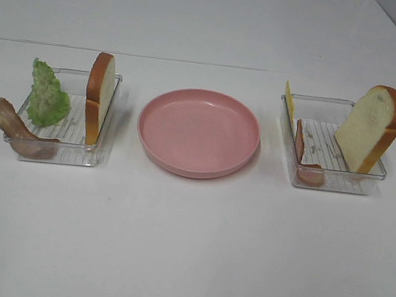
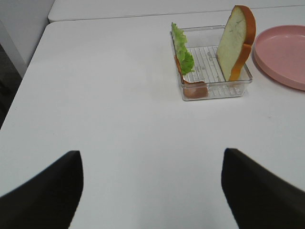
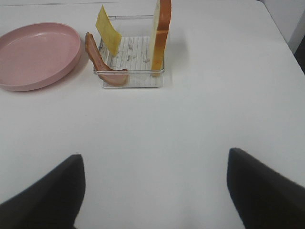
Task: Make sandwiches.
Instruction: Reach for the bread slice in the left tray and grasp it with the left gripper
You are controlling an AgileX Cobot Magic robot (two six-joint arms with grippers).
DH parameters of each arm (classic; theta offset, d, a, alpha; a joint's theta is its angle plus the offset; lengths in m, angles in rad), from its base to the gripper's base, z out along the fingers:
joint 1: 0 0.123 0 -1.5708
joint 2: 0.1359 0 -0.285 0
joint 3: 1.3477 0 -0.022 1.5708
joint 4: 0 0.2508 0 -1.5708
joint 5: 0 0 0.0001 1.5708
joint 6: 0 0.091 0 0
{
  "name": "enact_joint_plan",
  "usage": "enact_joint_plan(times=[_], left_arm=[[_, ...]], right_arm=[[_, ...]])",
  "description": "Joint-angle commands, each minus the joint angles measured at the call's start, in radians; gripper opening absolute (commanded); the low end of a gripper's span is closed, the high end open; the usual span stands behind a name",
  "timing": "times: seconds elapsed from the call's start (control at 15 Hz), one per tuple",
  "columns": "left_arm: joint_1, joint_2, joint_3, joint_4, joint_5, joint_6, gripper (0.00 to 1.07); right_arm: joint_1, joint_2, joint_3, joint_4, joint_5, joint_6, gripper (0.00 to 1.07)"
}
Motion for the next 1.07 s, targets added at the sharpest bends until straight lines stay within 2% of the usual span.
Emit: enact_joint_plan(times=[0.07, 1.07], left_arm=[[-0.006, -0.023, 0.002, -0.004, -0.009, -0.002, 0.76], [-0.006, -0.023, 0.002, -0.004, -0.009, -0.002, 0.76]], right_arm=[[-0.006, -0.015, 0.003, 0.001, -0.011, -0.006, 0.78], [-0.006, -0.015, 0.003, 0.001, -0.011, -0.006, 0.78]])
